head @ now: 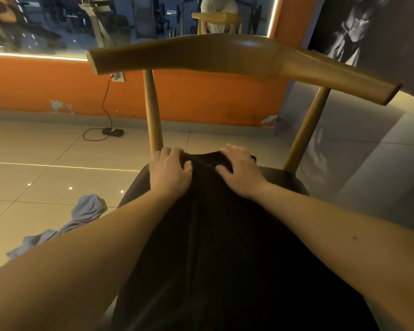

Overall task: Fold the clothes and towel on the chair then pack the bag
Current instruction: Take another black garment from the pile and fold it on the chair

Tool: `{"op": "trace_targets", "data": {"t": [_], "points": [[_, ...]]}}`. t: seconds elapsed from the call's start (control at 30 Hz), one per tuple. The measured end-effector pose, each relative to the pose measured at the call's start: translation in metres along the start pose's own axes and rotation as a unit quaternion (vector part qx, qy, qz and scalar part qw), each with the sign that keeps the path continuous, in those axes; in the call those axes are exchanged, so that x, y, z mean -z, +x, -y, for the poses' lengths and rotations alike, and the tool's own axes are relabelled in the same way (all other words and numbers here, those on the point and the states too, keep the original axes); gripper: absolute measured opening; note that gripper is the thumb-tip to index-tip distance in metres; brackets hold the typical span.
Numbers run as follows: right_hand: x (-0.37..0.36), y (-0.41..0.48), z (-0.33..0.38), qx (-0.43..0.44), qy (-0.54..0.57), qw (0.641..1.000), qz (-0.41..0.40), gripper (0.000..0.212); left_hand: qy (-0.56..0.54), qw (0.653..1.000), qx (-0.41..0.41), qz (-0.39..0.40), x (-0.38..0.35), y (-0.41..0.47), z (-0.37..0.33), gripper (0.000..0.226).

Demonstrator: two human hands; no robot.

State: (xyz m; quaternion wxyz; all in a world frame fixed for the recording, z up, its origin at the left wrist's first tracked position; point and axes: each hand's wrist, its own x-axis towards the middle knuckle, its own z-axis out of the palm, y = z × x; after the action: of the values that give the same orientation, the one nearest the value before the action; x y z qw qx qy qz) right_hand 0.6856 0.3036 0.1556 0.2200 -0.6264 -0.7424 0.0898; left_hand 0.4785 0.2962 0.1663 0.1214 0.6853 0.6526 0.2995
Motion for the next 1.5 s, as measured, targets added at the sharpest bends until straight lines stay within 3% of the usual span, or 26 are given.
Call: {"op": "trace_targets", "data": {"t": [0.07,0.13,0.3,0.37,0.53,0.73,0.87,1.0,1.1,1.17,1.23,1.3,1.37,1.5], "points": [[-0.003,-0.014,-0.001,0.048,-0.065,0.993,0.090,0.059,0.047,0.994,-0.044,0.085,-0.001,-0.010,0.002,0.050],[-0.003,-0.021,-0.006,0.030,-0.106,0.983,0.149,0.059,0.069,0.986,-0.045,0.146,-0.001,-0.018,0.003,0.057],[0.010,-0.024,-0.002,-0.025,-0.152,0.967,0.205,0.057,0.139,0.967,-0.049,0.206,0.005,-0.037,-0.001,0.068],[0.015,-0.027,0.007,-0.046,-0.134,0.972,0.188,0.058,0.144,0.963,-0.055,0.219,0.009,-0.044,-0.004,0.069],[0.027,-0.095,0.045,-0.104,0.029,0.992,0.067,0.052,0.091,0.975,-0.054,0.193,0.042,-0.098,0.000,0.061],[0.026,-0.206,0.071,-0.085,-0.045,0.987,0.129,0.052,0.126,0.967,-0.077,0.206,0.076,-0.196,0.028,0.062],[0.036,-0.270,0.100,-0.124,0.033,0.991,0.045,0.052,0.052,0.988,-0.032,0.144,0.093,-0.254,0.033,0.061],[0.030,-0.358,0.129,-0.208,0.196,0.946,-0.153,0.030,-0.055,0.997,0.031,0.049,0.110,-0.320,0.039,0.047],[0.013,-0.393,0.128,-0.281,0.261,0.900,-0.209,0.020,-0.167,0.978,0.123,0.002,0.112,-0.345,0.049,0.019],[0.001,-0.398,0.122,-0.365,0.291,0.863,-0.192,0.018,-0.209,0.958,0.194,0.034,0.104,-0.343,0.061,0.013],[-0.012,-0.401,0.113,-0.421,0.310,0.839,-0.147,0.024,-0.258,0.927,0.253,0.103,0.092,-0.341,0.077,0.033],[-0.025,-0.406,0.108,-0.408,0.358,0.834,-0.097,0.039,-0.305,0.904,0.265,0.142,0.083,-0.339,0.083,0.057],[-0.029,-0.408,0.109,-0.384,0.412,0.823,-0.075,0.046,-0.339,0.885,0.265,0.177,0.084,-0.344,0.074,0.057],[-0.027,-0.408,0.111,-0.391,0.430,0.811,-0.071,0.031,-0.340,0.875,0.263,0.224,0.078,-0.352,0.072,0.052]]}}
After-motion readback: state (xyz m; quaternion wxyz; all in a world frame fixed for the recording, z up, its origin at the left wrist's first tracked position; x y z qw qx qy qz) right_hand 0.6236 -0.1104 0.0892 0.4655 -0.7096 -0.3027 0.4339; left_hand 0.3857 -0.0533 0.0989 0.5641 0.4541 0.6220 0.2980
